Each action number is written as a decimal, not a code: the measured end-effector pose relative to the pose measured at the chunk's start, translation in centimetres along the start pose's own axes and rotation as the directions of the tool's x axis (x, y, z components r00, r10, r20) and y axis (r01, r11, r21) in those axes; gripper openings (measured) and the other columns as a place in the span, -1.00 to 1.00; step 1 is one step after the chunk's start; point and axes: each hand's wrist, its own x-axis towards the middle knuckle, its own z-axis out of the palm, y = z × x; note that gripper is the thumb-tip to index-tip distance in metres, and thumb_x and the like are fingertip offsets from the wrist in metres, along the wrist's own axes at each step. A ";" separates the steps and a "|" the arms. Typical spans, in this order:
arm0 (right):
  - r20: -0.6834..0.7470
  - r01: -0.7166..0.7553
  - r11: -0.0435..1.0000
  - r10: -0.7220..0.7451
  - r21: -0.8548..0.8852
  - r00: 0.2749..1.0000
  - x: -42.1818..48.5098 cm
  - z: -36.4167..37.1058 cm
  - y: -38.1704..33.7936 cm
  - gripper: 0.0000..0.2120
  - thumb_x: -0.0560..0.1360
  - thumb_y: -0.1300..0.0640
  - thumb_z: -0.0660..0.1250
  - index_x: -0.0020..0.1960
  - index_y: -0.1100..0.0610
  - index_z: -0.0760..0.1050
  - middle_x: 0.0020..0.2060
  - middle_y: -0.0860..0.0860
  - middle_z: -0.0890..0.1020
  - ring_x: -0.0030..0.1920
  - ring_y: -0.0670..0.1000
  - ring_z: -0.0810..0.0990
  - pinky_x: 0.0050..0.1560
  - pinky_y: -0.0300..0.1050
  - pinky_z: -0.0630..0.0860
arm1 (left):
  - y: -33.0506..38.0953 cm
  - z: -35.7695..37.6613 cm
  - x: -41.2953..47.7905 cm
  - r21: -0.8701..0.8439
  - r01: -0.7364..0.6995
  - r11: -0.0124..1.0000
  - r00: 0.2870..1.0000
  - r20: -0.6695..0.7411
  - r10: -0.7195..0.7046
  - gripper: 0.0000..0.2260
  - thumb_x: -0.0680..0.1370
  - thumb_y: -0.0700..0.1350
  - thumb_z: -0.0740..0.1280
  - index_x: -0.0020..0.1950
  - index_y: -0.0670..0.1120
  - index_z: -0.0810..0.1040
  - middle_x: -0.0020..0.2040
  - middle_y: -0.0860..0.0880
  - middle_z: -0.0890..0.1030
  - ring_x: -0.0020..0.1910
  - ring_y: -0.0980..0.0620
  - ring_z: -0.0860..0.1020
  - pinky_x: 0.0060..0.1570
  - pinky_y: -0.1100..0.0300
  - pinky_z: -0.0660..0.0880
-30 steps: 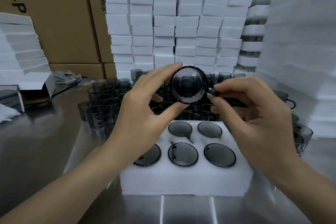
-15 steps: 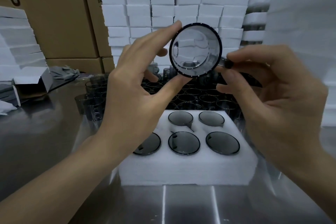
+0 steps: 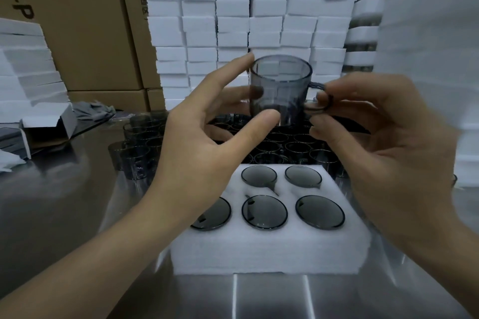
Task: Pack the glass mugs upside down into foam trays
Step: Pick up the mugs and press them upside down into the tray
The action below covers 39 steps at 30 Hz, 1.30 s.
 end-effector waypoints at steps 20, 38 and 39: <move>0.012 -0.577 0.688 0.638 0.441 0.770 1.0 -0.4 1.3 -0.67 0.37 -0.01 0.62 0.06 0.12 0.74 0.00 0.17 0.80 0.03 0.14 0.81 -0.08 -0.17 0.71 | -1.8 0.1 -0.4 -0.113 0.188 0.976 0.948 0.282 -0.150 -0.38 0.55 -0.13 0.41 0.60 0.19 0.44 0.08 0.01 0.65 0.18 0.00 0.66 -0.09 -0.17 0.59; 0.125 -0.603 0.707 0.605 0.371 0.786 0.7 -0.5 1.4 -0.68 0.49 0.29 0.50 0.23 0.15 0.64 0.02 0.14 0.79 0.06 0.12 0.80 -0.07 -0.11 0.72 | -1.9 0.3 -0.1 -0.234 0.121 0.965 0.977 0.200 -0.074 -0.53 0.62 -0.13 0.46 0.49 0.20 0.56 0.27 0.09 0.68 0.09 0.01 0.74 -0.10 0.12 0.69; 0.142 -0.604 0.709 0.599 0.363 0.788 0.6 -0.4 1.3 -0.68 0.49 0.31 0.50 0.23 0.15 0.64 0.02 0.13 0.79 0.05 0.12 0.80 -0.07 -0.11 0.72 | -2.0 0.4 -0.1 -0.212 0.097 0.972 0.980 0.190 -0.057 -0.51 0.61 -0.15 0.47 0.49 0.22 0.55 0.25 0.10 0.67 0.09 0.00 0.73 -0.07 0.08 0.70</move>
